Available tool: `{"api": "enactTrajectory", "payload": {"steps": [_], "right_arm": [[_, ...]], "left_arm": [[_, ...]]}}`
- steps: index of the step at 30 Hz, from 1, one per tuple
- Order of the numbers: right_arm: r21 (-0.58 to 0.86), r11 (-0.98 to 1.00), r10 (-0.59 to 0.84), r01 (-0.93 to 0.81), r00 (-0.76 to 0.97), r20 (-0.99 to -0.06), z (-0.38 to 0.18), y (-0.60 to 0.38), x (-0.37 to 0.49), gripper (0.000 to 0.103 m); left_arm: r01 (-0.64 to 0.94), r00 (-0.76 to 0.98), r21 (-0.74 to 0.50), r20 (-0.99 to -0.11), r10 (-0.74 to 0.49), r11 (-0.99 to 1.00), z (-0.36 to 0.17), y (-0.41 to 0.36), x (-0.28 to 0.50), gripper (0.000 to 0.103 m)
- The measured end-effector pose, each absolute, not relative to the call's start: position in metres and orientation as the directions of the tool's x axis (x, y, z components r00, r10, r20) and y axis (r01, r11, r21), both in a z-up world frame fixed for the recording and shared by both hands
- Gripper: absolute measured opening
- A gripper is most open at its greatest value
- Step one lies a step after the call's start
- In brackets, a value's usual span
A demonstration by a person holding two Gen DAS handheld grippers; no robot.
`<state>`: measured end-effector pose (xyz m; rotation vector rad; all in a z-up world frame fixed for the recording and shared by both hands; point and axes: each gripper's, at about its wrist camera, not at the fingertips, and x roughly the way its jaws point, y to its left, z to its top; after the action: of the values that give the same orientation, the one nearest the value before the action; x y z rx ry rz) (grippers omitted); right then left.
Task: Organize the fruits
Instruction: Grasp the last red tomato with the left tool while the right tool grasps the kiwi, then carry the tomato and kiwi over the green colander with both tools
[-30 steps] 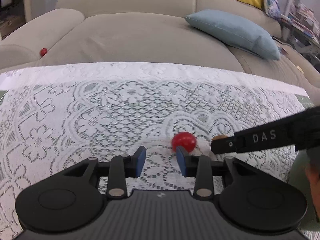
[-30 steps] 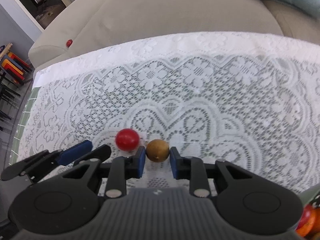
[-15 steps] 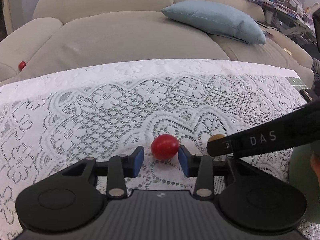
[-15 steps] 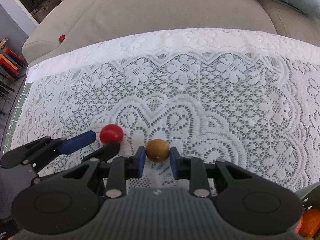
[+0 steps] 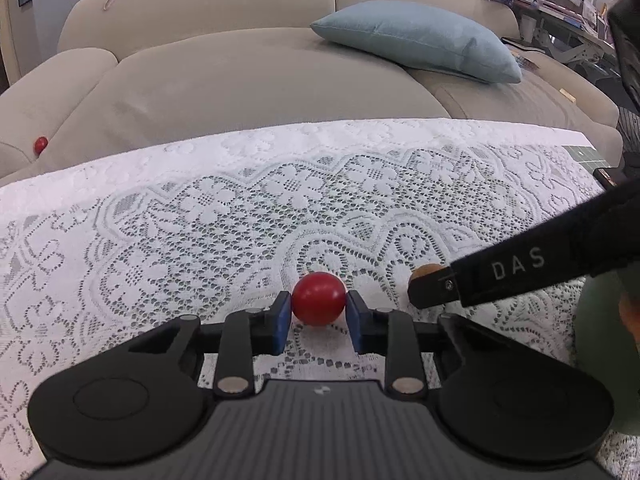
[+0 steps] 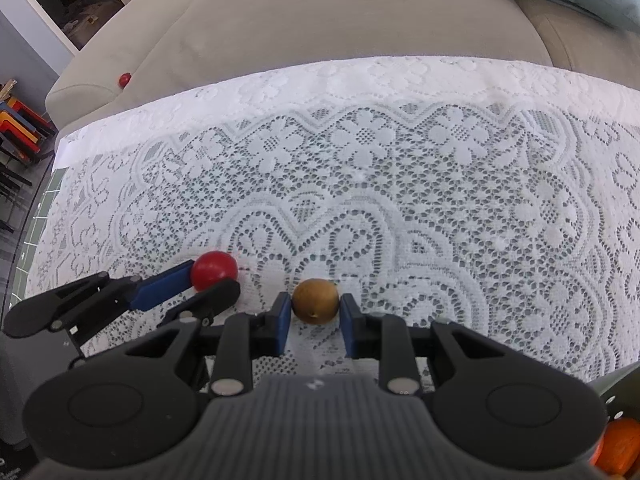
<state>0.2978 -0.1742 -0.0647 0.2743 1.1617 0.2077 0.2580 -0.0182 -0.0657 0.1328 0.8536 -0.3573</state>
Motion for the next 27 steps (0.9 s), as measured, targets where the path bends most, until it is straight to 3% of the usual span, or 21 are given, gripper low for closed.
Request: {"api": "enactTrajectory", "payload": {"steps": [13, 27], "right_arm": [[0.286, 0.942, 0.336, -0.178, 0.433, -0.837, -0.018, -0.183, 0.255, 0.023], [0.181, 0.918, 0.348, -0.352, 0.496, -0.795, 0.027, -0.216, 0.171, 0.023]], "left_arm": [[0.344, 0.621, 0.012, -0.753, -0.218, 0.939, -0.023, -0.015, 0.205, 0.032], [0.398, 0.638, -0.034, -0.708, -0.303, 0.917, 0.027, -0.039, 0.133, 0.032]]}}
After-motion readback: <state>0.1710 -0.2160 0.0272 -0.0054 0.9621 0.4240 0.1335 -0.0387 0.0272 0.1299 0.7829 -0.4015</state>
